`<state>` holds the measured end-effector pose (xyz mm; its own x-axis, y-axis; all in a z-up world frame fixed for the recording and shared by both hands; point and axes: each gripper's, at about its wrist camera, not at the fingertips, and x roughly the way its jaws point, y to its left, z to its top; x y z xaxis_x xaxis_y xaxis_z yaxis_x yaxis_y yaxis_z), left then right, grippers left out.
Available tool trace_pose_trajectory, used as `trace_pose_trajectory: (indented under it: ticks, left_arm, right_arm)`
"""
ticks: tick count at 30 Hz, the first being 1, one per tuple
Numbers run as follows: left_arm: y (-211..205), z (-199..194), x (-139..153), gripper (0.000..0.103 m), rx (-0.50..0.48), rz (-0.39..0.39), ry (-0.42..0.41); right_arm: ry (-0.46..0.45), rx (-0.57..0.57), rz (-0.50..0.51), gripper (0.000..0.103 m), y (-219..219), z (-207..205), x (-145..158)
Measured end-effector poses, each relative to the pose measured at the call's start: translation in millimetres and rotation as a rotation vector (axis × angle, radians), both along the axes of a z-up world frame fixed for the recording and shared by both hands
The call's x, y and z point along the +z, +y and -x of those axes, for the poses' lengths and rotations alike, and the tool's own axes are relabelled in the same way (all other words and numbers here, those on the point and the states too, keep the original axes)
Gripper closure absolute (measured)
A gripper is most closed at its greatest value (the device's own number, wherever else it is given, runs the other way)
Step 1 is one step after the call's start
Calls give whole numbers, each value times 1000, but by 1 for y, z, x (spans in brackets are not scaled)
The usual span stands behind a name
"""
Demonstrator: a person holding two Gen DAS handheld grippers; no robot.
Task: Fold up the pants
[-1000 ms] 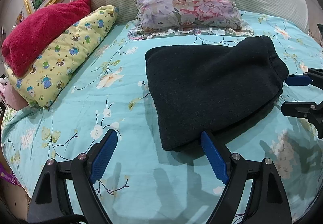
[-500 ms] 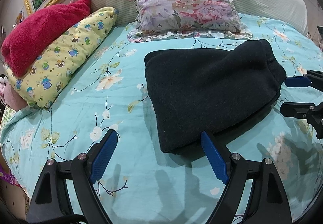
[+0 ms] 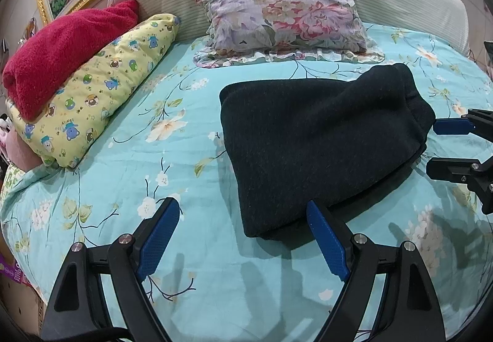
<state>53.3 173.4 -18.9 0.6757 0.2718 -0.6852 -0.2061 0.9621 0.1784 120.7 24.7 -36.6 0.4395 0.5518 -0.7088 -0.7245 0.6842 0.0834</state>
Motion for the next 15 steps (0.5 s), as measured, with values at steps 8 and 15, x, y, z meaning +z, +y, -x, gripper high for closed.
trace_pose_trajectory:
  ticks: [8,15]
  left_arm:
    - [-1,0,1,18,1,1,-4]
    - [-1,-2,3,18,6,1,-6]
  right_arm:
    - [-1,-1,-3,17,0,0,1]
    - [-1,-1,-4,17,-1,0,1]
